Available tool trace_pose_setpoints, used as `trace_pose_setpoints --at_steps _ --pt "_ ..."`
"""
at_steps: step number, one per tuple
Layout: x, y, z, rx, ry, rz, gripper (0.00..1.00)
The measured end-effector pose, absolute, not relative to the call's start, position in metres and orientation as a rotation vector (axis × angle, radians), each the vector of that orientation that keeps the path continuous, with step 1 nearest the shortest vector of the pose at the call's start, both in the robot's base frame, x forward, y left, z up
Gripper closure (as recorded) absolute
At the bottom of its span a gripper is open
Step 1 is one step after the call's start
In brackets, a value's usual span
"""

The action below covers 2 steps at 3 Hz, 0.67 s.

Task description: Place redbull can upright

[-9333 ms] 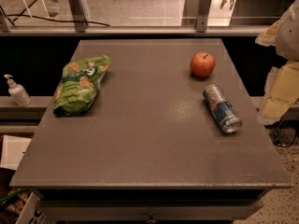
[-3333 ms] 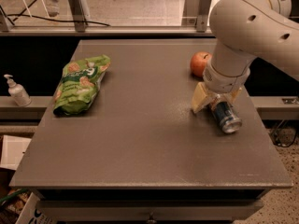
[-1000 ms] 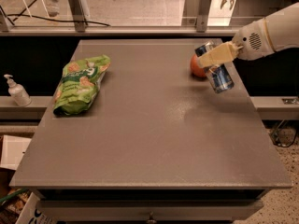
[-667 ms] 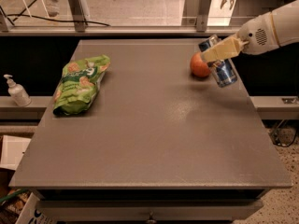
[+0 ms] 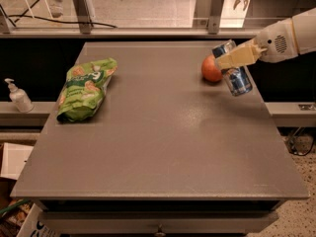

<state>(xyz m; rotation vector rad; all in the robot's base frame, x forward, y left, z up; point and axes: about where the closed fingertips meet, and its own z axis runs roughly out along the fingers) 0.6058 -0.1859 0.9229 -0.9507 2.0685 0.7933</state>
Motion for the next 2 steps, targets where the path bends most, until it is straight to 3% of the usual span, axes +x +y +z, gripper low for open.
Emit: trace_pose_setpoints --at_steps 2 --pt "0.580 -0.187 0.908 -0.945 1.919 1.005 1.00"
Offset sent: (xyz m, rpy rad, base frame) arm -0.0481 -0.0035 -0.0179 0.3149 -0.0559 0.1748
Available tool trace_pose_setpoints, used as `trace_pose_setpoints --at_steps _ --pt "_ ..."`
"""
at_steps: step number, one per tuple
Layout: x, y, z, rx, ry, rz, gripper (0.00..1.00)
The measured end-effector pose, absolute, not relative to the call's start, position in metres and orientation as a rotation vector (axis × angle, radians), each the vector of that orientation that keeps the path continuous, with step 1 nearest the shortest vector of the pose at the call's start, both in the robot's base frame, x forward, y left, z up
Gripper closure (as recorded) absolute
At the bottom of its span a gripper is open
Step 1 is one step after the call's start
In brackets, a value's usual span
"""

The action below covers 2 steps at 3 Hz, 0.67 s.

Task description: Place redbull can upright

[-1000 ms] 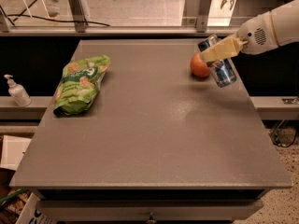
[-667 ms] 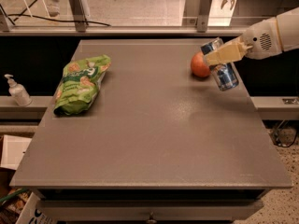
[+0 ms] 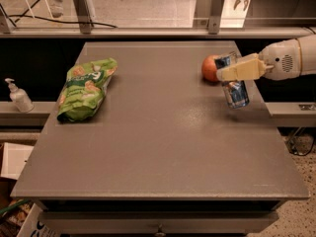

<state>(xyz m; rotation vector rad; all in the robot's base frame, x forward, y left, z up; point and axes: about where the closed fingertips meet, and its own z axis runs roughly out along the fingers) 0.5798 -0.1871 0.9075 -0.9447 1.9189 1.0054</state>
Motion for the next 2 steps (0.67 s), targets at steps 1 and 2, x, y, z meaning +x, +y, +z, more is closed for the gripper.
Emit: trace_pose_setpoints --at_steps 1,2 --pt "0.565 -0.176 0.905 -0.953 1.794 1.115 1.00" --pt "0.553 -0.161 0.907 -0.968 1.655 1.206 1.00"
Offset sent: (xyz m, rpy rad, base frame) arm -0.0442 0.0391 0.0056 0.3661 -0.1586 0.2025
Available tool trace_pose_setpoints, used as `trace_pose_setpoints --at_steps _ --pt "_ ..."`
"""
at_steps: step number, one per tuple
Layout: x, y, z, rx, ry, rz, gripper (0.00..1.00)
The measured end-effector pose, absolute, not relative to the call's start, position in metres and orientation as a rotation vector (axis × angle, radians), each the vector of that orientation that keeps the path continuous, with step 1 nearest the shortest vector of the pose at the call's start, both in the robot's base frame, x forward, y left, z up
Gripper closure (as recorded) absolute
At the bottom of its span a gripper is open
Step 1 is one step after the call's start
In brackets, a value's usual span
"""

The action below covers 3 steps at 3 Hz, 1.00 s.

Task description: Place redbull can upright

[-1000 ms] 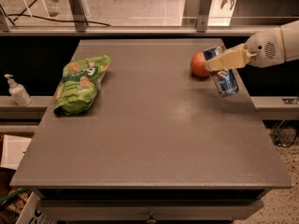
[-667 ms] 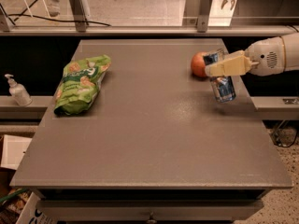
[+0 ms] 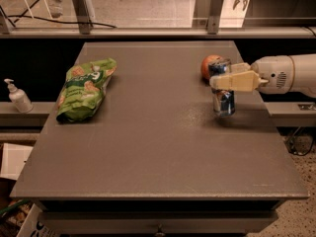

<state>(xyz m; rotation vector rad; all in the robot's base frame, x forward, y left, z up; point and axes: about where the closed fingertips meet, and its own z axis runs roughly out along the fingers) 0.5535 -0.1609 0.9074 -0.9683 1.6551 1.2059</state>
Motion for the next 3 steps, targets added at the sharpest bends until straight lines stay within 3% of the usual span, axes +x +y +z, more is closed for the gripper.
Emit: trace_pose_setpoints --at_steps 3 --pt "0.528 -0.155 0.919 -1.104 1.292 1.302 1.00"
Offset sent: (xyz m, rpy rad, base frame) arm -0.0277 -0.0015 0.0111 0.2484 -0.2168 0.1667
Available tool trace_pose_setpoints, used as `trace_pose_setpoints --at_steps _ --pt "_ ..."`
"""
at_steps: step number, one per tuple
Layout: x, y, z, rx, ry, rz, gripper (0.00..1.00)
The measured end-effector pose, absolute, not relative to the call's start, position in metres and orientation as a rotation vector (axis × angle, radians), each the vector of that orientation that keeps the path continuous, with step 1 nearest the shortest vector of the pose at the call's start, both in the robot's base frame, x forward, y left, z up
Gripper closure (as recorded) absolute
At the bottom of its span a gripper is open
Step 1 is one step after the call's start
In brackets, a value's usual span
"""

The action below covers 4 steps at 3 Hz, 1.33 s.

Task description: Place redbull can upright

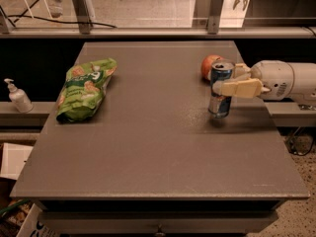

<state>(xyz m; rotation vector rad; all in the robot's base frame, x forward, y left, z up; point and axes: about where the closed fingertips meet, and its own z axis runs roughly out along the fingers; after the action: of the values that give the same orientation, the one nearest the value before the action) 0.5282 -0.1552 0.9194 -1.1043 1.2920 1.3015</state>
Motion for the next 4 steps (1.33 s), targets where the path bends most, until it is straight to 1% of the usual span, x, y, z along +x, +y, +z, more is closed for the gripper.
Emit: trace_pose_setpoints --at_steps 1,4 --pt "0.518 -0.165 0.905 -1.260 1.216 1.274 1.00" --pt "0.513 -0.179 0.905 -1.241 1.196 1.291 1.00"
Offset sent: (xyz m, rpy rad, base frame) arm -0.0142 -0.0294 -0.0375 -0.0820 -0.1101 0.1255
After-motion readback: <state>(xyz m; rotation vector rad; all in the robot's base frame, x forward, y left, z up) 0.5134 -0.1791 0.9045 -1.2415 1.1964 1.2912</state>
